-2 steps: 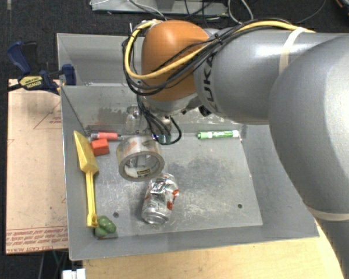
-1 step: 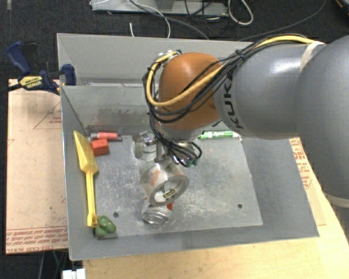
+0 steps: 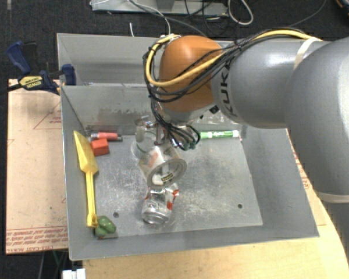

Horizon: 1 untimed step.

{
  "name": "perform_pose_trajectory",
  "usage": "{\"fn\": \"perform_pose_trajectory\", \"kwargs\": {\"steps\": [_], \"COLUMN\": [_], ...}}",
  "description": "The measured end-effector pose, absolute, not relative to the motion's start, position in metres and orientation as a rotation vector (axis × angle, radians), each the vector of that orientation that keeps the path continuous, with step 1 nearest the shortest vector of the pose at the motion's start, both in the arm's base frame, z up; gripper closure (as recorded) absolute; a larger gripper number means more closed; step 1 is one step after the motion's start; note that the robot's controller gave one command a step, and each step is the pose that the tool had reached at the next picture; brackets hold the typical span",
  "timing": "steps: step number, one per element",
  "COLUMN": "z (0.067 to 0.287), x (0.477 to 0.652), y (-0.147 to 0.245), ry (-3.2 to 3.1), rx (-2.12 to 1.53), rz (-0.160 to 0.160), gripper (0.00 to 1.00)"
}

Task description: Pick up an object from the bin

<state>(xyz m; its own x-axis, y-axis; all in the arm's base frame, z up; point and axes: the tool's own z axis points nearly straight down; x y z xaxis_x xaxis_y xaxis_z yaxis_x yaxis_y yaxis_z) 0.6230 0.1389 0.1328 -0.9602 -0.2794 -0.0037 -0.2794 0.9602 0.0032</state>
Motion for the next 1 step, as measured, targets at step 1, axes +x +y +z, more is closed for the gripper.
{"fn": "perform_pose_trajectory", "kwargs": {"steps": [1], "z": [0.1352], "x": [0.5893], "y": [0.1181], "ry": [3.091], "rx": [-0.598], "rz": [0.003], "gripper": [0.00]}}
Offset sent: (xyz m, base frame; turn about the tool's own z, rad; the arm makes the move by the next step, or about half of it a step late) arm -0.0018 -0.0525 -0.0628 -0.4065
